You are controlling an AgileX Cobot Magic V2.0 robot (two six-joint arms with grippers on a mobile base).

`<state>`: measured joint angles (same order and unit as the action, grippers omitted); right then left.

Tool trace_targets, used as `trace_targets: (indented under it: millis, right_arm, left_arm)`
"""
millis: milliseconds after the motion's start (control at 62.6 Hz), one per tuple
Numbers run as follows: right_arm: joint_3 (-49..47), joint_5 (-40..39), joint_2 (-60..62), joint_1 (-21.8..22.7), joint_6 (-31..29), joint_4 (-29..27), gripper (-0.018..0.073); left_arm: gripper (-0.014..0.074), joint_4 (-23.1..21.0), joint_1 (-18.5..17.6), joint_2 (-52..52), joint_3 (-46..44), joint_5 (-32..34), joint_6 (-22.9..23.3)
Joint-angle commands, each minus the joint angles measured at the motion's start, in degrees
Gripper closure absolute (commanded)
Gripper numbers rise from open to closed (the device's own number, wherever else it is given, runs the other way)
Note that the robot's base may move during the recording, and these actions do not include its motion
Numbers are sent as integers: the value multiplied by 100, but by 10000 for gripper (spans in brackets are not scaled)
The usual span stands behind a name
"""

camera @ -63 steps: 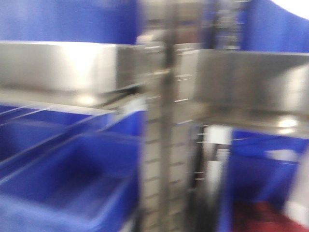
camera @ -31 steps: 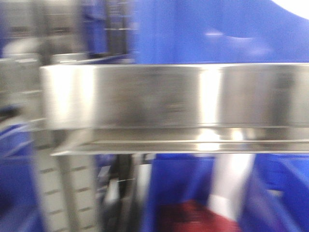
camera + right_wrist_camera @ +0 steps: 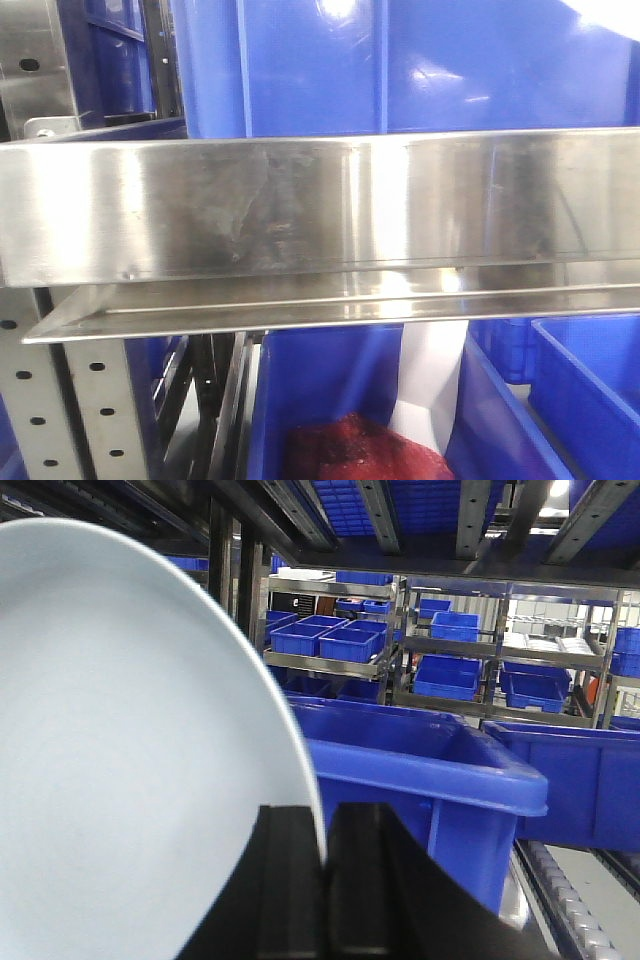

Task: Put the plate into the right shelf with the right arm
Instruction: 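Bring the base up close to the metal shelf with blue bins, then lower the plate into the blue bin and open the right gripper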

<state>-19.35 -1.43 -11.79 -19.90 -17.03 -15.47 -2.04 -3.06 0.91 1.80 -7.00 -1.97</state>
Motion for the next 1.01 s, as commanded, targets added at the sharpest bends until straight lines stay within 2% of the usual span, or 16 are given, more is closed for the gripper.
trace_targets:
  millis: [0,703,831,991]
  right_arm:
    - [-171,-521,-58,29,-43,42,503]
    - [-209,-891,-74,0,64,17,503]
    - [-637,-690,-82,0,109,17,503]
    - [-1709,109,-391,0,109,17,503]
  left_arm:
    - [643,-35,5,34,57,500,16]
    - [643,-35,5,34,57,500,16]
    - [643,-35,5,34,57,500,16]
    - [643,-35,5,34,57,500,16]
